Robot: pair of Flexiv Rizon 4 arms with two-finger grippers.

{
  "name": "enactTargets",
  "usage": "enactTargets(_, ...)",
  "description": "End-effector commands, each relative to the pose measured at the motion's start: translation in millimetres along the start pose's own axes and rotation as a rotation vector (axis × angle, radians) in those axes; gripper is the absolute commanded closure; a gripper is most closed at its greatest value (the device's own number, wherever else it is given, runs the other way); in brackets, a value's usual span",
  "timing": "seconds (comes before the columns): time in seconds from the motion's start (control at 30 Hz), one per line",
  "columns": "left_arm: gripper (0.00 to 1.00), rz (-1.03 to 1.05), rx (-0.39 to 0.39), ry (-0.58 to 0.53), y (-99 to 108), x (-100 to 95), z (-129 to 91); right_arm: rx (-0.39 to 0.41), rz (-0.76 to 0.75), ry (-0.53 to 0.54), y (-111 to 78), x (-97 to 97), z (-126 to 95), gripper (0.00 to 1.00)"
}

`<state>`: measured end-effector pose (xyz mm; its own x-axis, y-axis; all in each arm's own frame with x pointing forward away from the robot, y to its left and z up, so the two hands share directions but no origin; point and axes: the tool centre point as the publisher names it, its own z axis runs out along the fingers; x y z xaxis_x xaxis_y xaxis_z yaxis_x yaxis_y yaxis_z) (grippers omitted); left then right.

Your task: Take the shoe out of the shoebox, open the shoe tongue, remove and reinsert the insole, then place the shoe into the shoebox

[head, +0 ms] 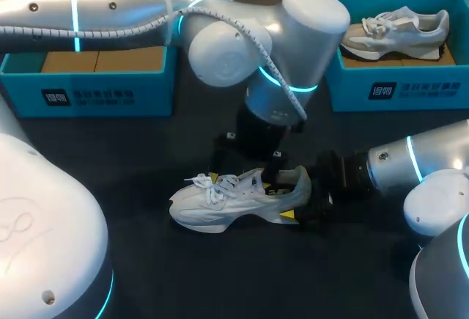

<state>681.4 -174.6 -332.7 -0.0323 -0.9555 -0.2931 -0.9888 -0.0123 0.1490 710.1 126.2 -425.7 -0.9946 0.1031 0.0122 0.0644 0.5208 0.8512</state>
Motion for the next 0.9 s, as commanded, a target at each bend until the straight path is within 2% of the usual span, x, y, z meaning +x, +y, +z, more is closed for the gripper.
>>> enactTargets(0.03,0.41,-0.005,-0.016,0.046,0,-10.5,1,0.008,0.002,-0.002,-1.6,0.4,7,1.0)
enactTargets(0.07,0.52,-0.005,-0.03,0.057,0,-10.7,1,0.008,0.002,-0.002,-1.6,0.4,7,1.0)
enactTargets(0.17,0.69,-0.009,-0.058,0.09,3,-13.7,-1,0.008,0.002,-0.002,-1.6,0.4,7,1.0)
enactTargets(0.23,0.94,-0.004,-0.069,0.107,5,-16.3,-3,0.008,0.002,-0.002,-1.6,0.4,7,1.0)
enactTargets(0.27,0.98,-0.002,-0.072,0.113,7,-17.4,-4,0.008,0.002,-0.002,-1.6,0.4,7,1.0)
enactTargets(0.7,1.0,0.023,-0.087,0.213,26,-28.5,-13,0.008,0.002,-0.002,-1.6,0.4,7,1.0)
enactTargets(0.9,1.0,0.013,-0.076,0.255,29,-43.8,-20,0.008,0.002,-0.002,-1.6,0.4,7,1.0)
